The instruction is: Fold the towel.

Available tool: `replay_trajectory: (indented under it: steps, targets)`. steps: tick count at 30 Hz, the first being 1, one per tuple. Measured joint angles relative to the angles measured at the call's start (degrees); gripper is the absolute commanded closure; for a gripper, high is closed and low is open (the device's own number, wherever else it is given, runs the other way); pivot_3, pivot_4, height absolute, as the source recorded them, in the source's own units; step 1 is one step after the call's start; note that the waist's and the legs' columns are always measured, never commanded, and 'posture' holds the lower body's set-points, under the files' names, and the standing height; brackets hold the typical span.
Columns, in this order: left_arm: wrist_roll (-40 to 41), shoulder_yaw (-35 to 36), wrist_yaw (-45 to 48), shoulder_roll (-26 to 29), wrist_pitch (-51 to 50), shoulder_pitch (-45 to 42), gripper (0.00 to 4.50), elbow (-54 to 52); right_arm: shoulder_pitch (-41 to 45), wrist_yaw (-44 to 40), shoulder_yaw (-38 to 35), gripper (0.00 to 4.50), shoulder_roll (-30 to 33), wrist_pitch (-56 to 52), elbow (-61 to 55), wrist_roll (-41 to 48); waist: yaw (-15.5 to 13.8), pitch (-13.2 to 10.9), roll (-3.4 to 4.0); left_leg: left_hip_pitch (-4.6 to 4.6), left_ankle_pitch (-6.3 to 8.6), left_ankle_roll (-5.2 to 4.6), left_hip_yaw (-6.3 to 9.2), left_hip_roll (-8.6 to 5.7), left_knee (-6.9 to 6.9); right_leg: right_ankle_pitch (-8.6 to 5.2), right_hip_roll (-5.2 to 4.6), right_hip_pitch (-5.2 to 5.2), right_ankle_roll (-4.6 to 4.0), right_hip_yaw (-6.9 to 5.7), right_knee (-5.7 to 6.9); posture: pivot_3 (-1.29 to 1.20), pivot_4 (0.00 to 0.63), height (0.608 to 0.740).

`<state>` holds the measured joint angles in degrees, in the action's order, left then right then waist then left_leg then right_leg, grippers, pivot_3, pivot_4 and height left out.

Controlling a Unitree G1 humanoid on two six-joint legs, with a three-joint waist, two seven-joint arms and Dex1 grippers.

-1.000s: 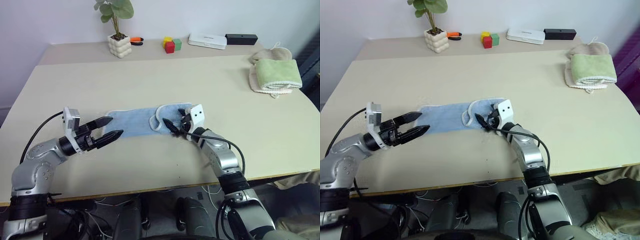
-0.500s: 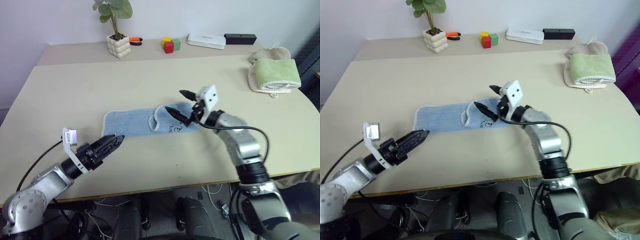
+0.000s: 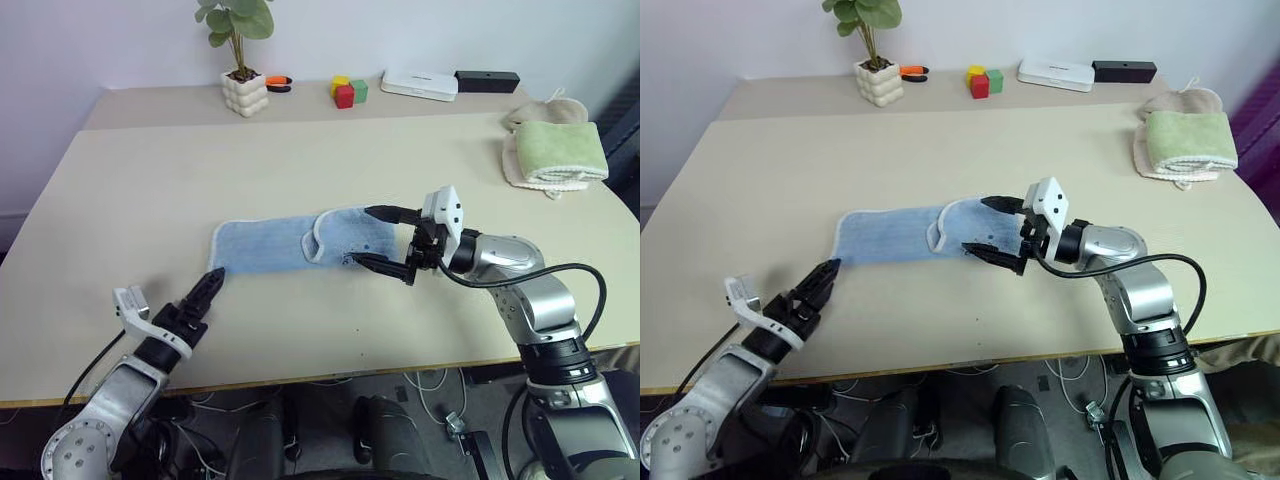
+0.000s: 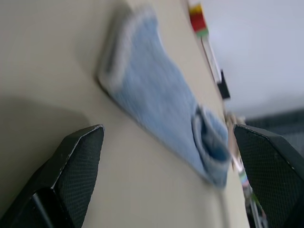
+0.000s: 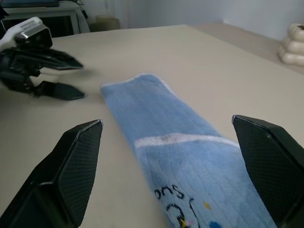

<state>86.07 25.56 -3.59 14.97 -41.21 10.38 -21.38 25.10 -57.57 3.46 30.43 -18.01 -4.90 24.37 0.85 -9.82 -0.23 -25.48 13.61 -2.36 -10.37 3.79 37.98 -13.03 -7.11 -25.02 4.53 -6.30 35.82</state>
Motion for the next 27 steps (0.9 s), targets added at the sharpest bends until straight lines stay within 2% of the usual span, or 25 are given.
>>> replay_trajectory:
  steps: [5,10,13,20,27]
  targets:
    - [2.06,-0.12,-6.90,-0.62,0.55,-8.60,0.00,7.01,-0.13,1.07,0.26,0.04,-0.23,1.12,0.00,-1.19,-0.39,0.13,0.15,0.13,-0.01,0.02,0.03,0.00,0.04,0.05,-0.01,0.18,-0.05,-0.05,0.02,0.00,0.150,0.740]
    - [1.94,-1.30,-10.00,-0.72,-0.07,-15.27,0.00,12.30,-0.09,2.28,0.26,0.04,-0.76,1.47,0.00,-1.70,-0.48,0.25,0.29,0.13,-0.02,0.01,0.04,-0.02,0.04,0.05,0.00,0.27,-0.04,-0.08,0.02,0.00,0.150,0.740]
    - [2.14,-1.31,-10.38,-0.84,-0.62,-17.14,0.92,14.44,-0.09,3.19,0.26,0.00,-0.77,2.13,0.00,-2.30,-0.59,0.26,0.30,0.13,-0.02,0.01,0.04,-0.03,0.05,0.05,0.00,0.44,-0.04,-0.09,0.01,0.00,0.150,0.740]
    - [1.64,-1.92,-10.50,-1.01,-2.29,-18.90,4.47,16.70,-0.11,4.66,0.23,0.00,-0.77,2.62,0.00,-3.24,-1.55,0.27,0.33,0.12,0.01,-0.02,0.07,-0.04,0.05,0.05,0.00,0.30,-0.04,-0.13,-0.15,0.00,0.150,0.740]
    - [2.16,-1.60,-12.33,-1.02,-2.29,-20.41,4.47,16.74,-0.19,5.67,-0.04,0.00,-0.63,3.83,0.35,-3.86,-1.60,0.27,0.34,0.09,0.00,-0.01,0.20,-0.03,0.03,0.09,0.01,0.35,-0.08,-0.23,-0.26,0.00,0.150,0.740]
